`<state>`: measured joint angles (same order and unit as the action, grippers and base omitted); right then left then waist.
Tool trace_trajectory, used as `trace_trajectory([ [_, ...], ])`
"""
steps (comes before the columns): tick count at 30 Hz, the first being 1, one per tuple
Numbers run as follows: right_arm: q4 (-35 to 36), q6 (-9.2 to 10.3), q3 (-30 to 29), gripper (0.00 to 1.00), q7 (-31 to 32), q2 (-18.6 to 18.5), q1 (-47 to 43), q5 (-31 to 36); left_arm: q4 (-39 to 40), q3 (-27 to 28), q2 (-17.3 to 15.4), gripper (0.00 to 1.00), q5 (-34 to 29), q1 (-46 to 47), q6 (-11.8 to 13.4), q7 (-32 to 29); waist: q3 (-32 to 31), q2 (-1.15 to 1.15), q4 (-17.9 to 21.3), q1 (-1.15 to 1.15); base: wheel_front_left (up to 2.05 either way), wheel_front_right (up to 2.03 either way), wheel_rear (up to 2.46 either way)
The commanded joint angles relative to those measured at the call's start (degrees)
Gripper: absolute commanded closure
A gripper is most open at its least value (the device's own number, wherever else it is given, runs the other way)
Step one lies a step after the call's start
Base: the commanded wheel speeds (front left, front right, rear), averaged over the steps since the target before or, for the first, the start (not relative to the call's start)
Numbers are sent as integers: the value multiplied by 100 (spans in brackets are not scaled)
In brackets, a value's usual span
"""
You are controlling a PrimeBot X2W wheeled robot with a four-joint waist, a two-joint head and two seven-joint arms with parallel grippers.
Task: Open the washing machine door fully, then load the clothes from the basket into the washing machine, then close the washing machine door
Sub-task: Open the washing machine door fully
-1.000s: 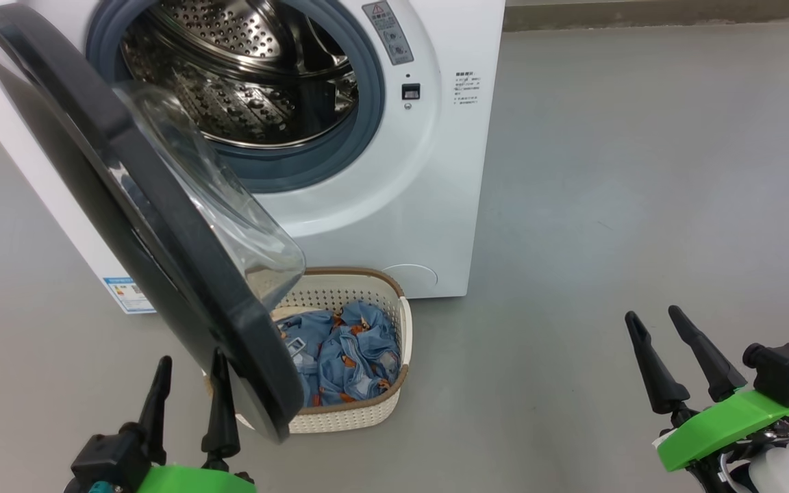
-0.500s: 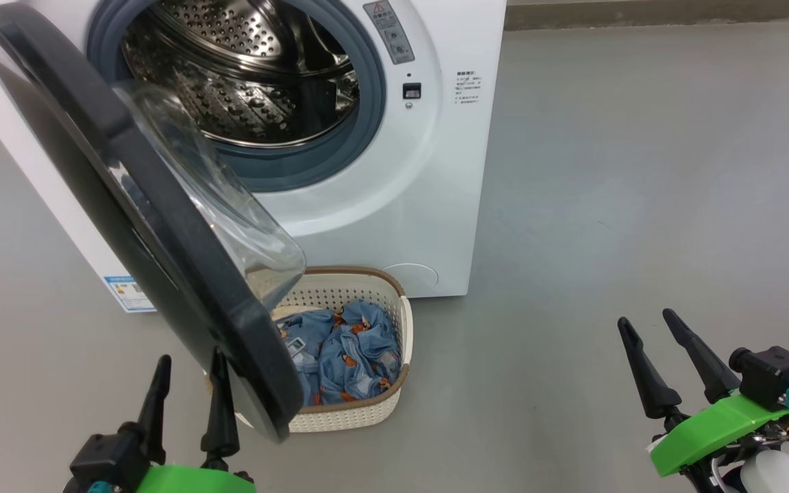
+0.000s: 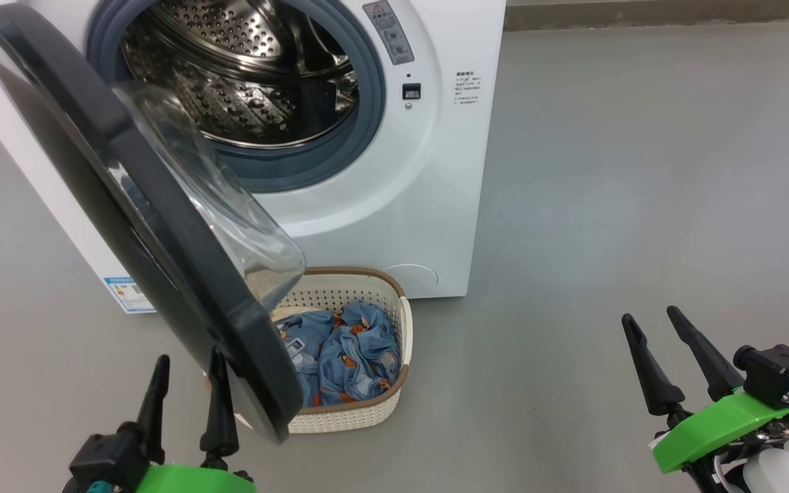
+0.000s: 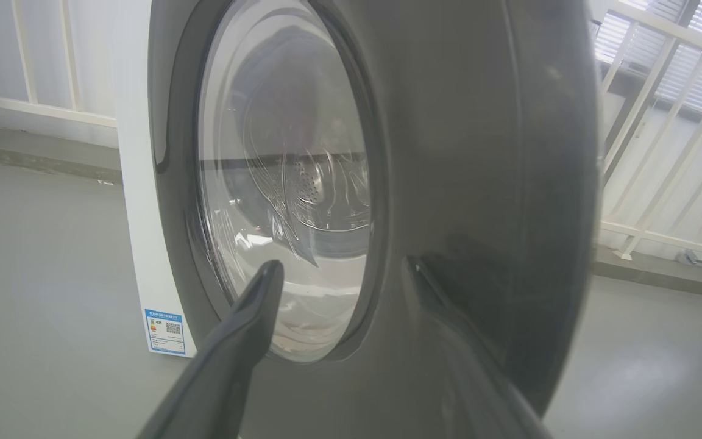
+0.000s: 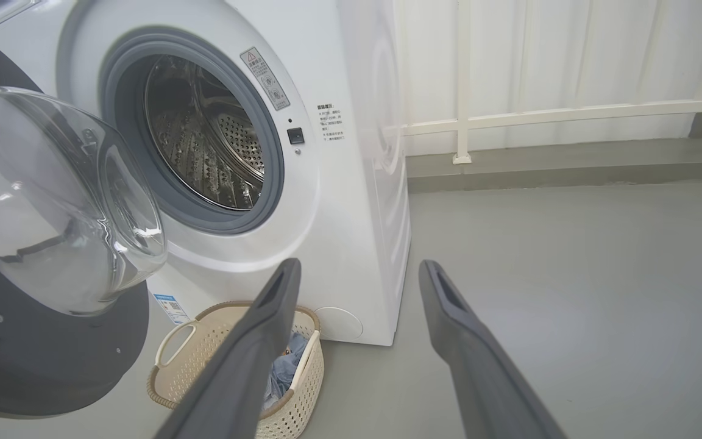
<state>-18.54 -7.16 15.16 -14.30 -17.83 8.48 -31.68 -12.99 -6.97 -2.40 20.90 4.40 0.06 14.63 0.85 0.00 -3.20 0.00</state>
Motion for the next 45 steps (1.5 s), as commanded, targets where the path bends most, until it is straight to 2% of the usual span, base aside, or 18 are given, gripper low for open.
trace_trajectory([
  [1,129,-33,80,0,-70,-64,65,72,159,183,-48,0,-86,45,27,37,-11,0,4,0,0,0,0],
  [8,129,-33,93,0,-70,-56,59,61,128,188,-48,0,-91,43,28,37,-27,0,5,0,0,0,0],
  [9,128,-33,96,0,-70,-57,59,58,124,187,-48,15,-90,43,28,37,-27,0,4,0,0,0,0],
  [10,128,-33,96,0,-70,-57,59,58,124,187,-48,15,-90,43,28,37,-27,0,4,0,0,0,0],
  [11,127,-33,97,0,-70,-59,60,55,120,187,-48,58,-88,42,28,37,-28,0,2,0,0,0,0],
  [12,126,-33,98,0,-70,-60,61,52,115,188,-48,75,-87,40,28,37,-28,0,1,0,0,0,0],
  [13,123,-33,98,0,-70,-61,61,48,110,188,-48,100,-86,38,28,37,-30,0,0,0,0,0,0],
  [22,116,-33,107,0,-70,-39,36,22,234,299,-48,100,-121,44,21,37,-60,0,-26,0,0,0,0],
  [30,125,-33,101,0,-70,-43,24,-4,1033,405,-48,100,-248,66,63,37,-63,0,-63,0,0,0,0],
  [41,139,-33,138,0,-70,-41,30,-26,2548,-40,-48,100,-571,130,59,37,-75,0,-66,0,0,0,0],
  [45,140,-33,154,0,-70,-23,38,-32,2757,-342,-48,100,-633,83,-1,37,-72,0,-35,0,0,0,0],
])
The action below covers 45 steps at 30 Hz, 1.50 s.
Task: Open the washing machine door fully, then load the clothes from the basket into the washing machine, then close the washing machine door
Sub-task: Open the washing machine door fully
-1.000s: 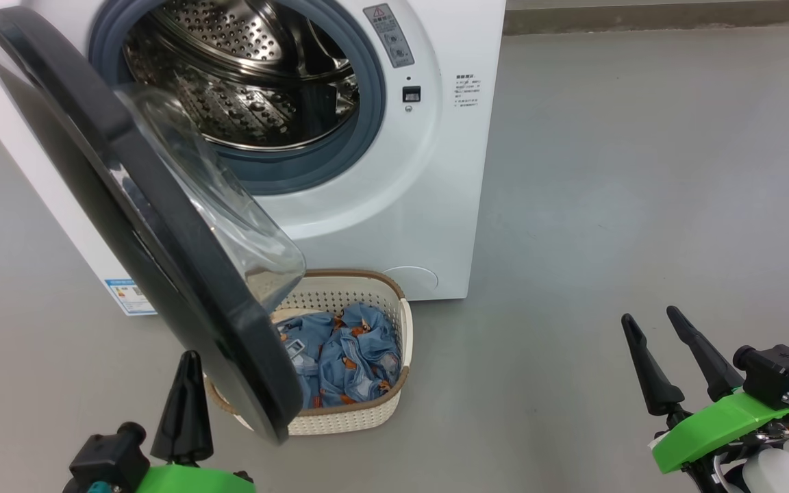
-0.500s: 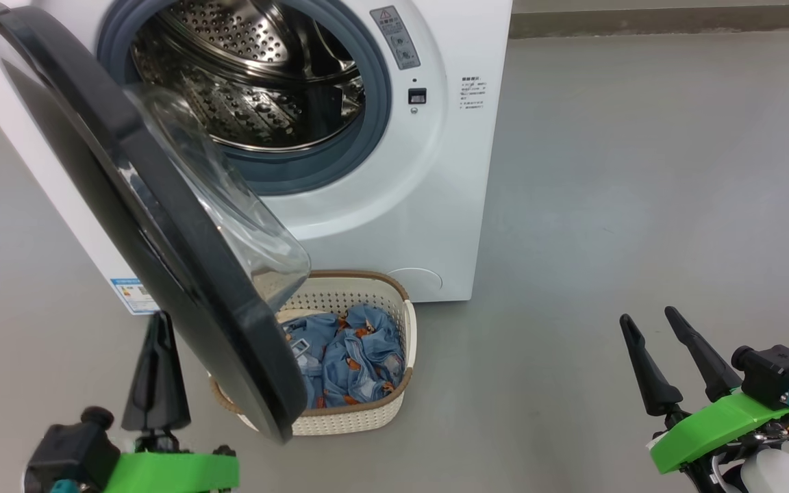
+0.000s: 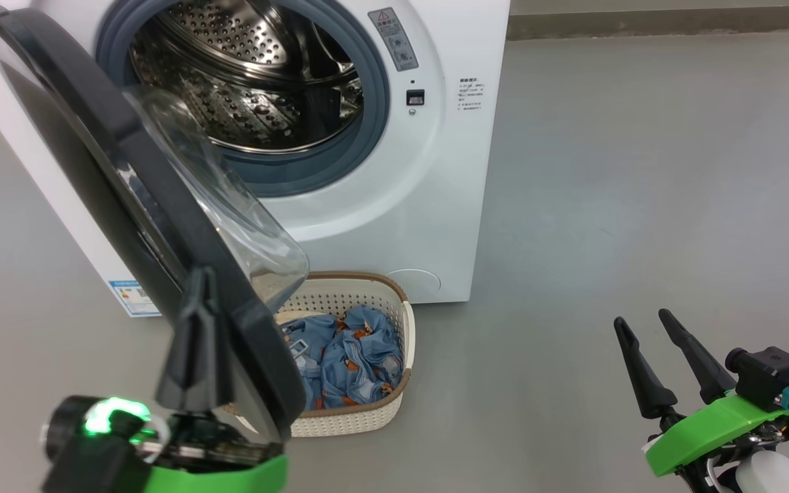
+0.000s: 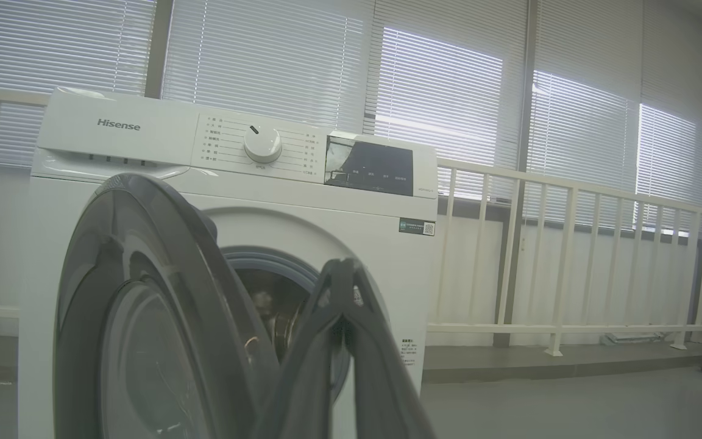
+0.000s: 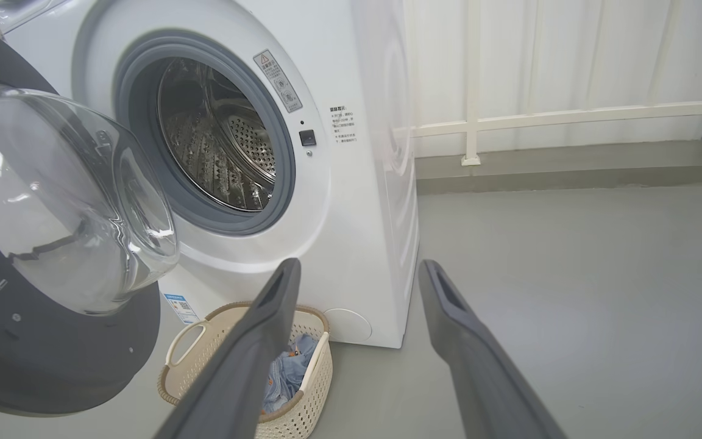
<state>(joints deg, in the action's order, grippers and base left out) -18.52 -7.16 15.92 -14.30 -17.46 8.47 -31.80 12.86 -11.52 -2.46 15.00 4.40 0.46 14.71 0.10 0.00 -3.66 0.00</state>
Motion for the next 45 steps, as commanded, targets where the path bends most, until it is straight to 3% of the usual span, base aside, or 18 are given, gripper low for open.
trace_trajectory([
  [1,136,-33,80,0,-70,-55,41,-23,160,24,-42,100,-36,66,-60,29,8,0,19,0,0,0,0],
  [14,137,-33,157,0,-70,-46,121,-64,-766,-796,-42,100,350,151,-12,-224,110,0,170,0,0,0,0],
  [30,86,-33,256,0,-70,-50,173,-134,-2177,-673,-42,100,779,542,141,-158,139,0,384,0,0,0,0],
  [45,69,-33,266,0,-70,-26,130,-155,-2535,-276,-95,100,923,614,301,-6,103,0,197,0,0,0,0],
])
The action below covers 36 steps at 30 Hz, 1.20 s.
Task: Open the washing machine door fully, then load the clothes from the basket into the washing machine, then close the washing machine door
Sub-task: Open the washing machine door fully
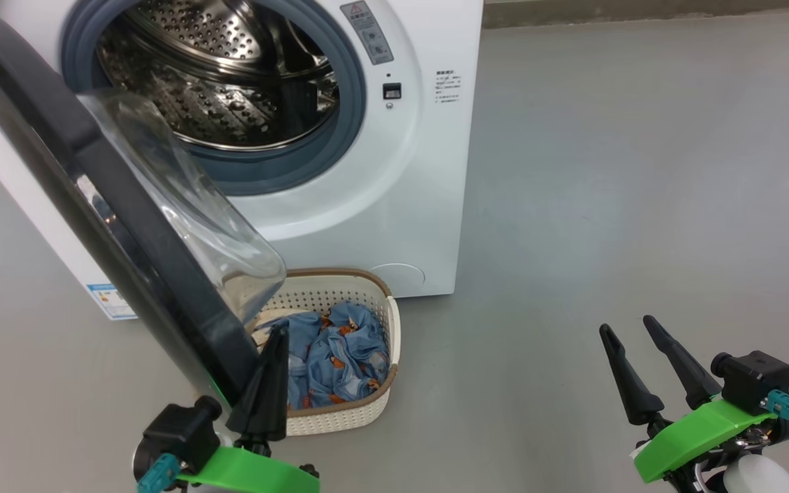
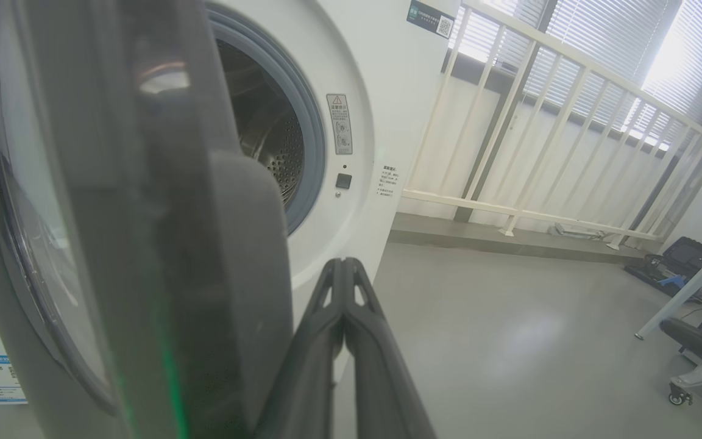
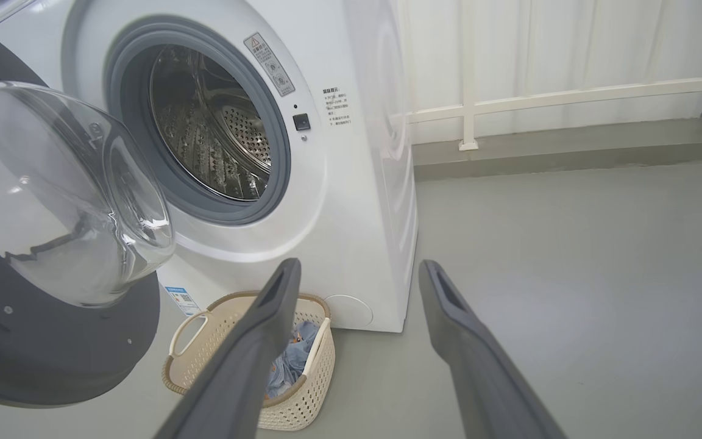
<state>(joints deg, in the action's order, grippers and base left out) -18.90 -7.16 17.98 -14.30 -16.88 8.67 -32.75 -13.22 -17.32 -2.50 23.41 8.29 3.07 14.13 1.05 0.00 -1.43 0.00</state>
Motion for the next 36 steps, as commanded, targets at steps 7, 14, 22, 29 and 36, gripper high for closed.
trace_trajectory([
  [7,94,-33,48,0,-70,-57,82,-66,87,341,-114,100,75,154,54,66,-19,0,-203,0,0,0,0],
  [14,69,-33,17,0,-70,9,38,-62,163,355,-169,100,89,-13,111,53,-84,0,-399,0,0,0,0],
  [22,48,-33,-19,0,-70,87,8,-54,302,390,-265,100,188,-194,146,-91,-128,0,-725,0,0,0,0],
  [29,36,-33,-35,0,-70,150,-17,-45,422,424,-374,100,225,-261,224,-269,-148,0,-1012,0,0,0,0],
  [36,50,-33,-62,0,-70,207,-32,-29,522,472,-490,100,246,-297,309,-420,-157,0,-1259,0,0,0,0],
])
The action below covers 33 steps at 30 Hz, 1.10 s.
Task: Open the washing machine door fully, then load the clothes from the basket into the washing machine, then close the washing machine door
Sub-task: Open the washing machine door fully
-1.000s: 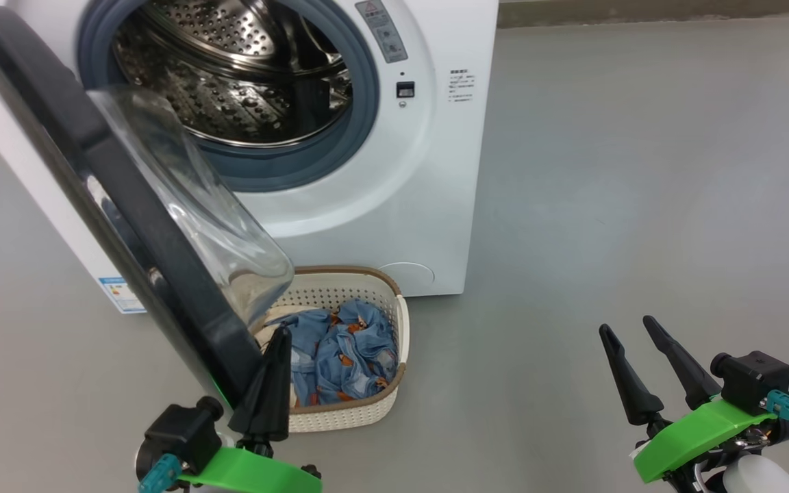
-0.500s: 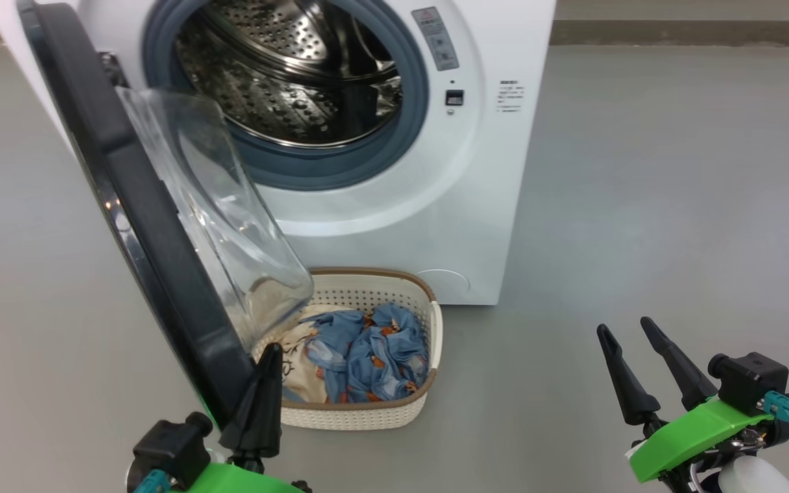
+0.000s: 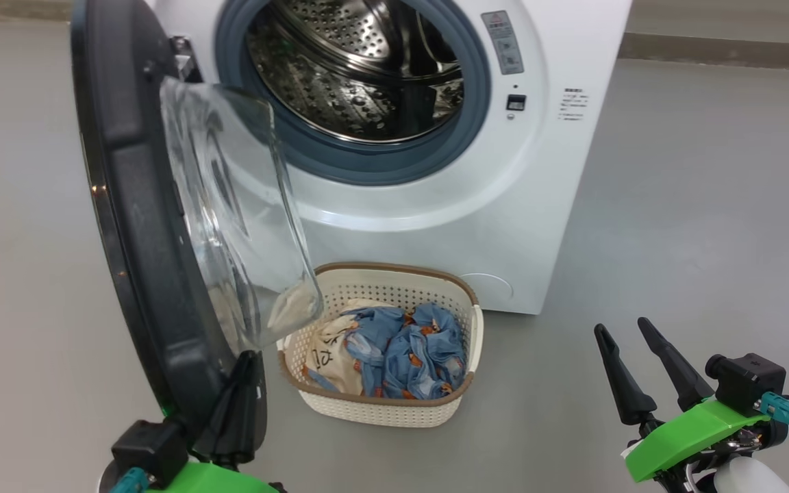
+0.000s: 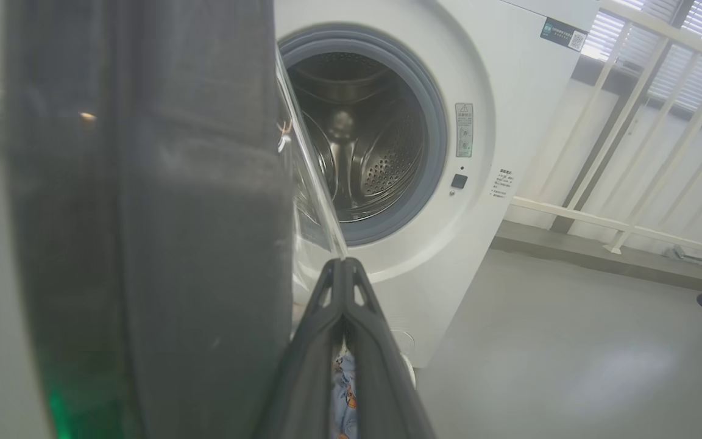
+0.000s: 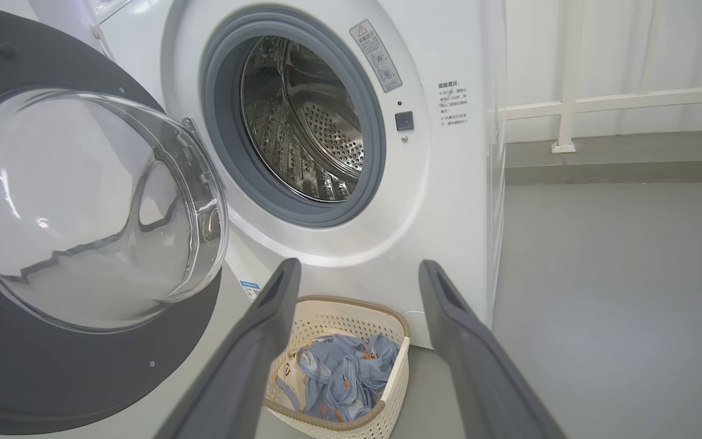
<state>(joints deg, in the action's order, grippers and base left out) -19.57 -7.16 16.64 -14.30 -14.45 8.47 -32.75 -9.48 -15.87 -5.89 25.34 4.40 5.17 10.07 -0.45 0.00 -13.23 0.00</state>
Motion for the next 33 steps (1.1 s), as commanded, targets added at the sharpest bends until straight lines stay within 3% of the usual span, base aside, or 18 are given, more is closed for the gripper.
trace_trajectory([
  [1,122,-33,67,0,-70,-29,-15,-26,160,343,-170,100,57,86,117,-33,-6,0,-108,0,0,0,0],
  [15,171,-33,17,0,-70,-4,-14,-1,202,745,-483,100,186,147,472,-378,145,0,-466,0,0,0,0],
  [33,242,-33,-1,0,-70,-39,77,-8,-408,1213,-933,100,398,713,555,-511,461,0,-939,0,0,0,0],
])
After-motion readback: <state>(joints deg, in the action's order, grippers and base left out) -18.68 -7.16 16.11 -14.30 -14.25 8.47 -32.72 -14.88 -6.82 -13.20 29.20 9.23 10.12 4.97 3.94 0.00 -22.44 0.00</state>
